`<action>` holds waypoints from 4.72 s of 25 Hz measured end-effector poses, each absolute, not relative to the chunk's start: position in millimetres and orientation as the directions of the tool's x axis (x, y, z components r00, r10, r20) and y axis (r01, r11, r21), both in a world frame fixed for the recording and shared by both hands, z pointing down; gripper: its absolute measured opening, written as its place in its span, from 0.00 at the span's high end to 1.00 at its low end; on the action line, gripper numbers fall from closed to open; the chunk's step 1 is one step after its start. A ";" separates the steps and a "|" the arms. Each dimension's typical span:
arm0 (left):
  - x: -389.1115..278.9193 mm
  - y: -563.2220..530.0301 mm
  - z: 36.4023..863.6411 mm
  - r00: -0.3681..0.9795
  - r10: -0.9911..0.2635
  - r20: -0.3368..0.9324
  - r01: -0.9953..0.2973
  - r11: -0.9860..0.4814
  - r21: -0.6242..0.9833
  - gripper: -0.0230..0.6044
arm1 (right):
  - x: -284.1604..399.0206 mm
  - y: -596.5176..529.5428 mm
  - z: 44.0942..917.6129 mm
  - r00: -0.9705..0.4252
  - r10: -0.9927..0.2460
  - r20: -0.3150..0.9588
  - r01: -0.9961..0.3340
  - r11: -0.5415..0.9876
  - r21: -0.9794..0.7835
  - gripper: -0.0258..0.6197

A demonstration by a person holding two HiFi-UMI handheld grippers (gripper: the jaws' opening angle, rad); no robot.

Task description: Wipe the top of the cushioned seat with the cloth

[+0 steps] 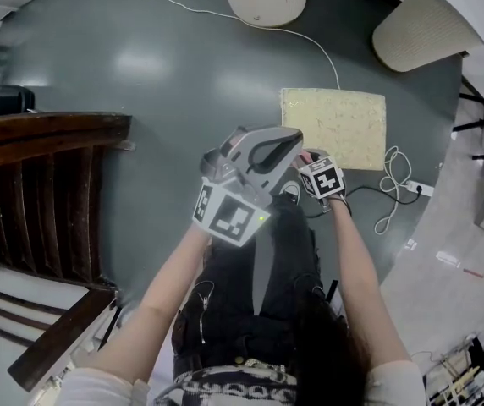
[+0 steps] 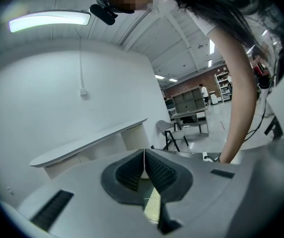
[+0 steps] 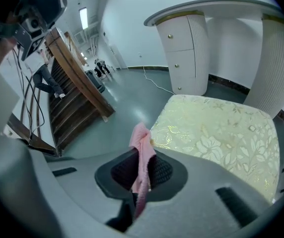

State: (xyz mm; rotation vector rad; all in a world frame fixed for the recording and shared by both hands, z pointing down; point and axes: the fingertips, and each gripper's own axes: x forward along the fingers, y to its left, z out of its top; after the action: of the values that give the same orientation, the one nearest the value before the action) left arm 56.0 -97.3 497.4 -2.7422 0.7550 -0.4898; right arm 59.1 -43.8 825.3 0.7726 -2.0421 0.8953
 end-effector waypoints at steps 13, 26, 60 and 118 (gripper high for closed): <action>71.3 -98.5 503.7 0.818 -0.514 0.258 -0.428 -0.844 -0.322 0.95 | 174.2 -47.0 836.2 -0.382 -0.257 0.888 -0.842 0.493 -0.219 0.94; 132.7 -89.3 510.1 0.845 -0.455 0.281 -0.366 -0.875 -0.316 0.95 | 336.8 -36.4 840.5 -0.218 -0.297 0.930 -0.945 0.301 -0.125 0.94; 80.6 -71.3 383.7 0.778 -0.545 0.312 -0.431 -0.824 -0.367 0.95 | 239.9 -53.7 547.3 -0.410 -0.679 0.609 -0.912 0.302 -0.277 0.94; -51.8 68.5 264.4 0.938 -0.327 0.117 -0.265 -0.892 -0.365 0.95 | 50.2 108.9 323.3 -0.163 -0.913 0.374 -0.977 0.097 -0.190 0.94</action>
State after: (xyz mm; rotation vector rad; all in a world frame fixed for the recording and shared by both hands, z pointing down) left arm -51.8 68.5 264.4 -2.7456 0.4330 -0.2490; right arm 50.2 108.9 323.3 1.9191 -2.2014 0.5948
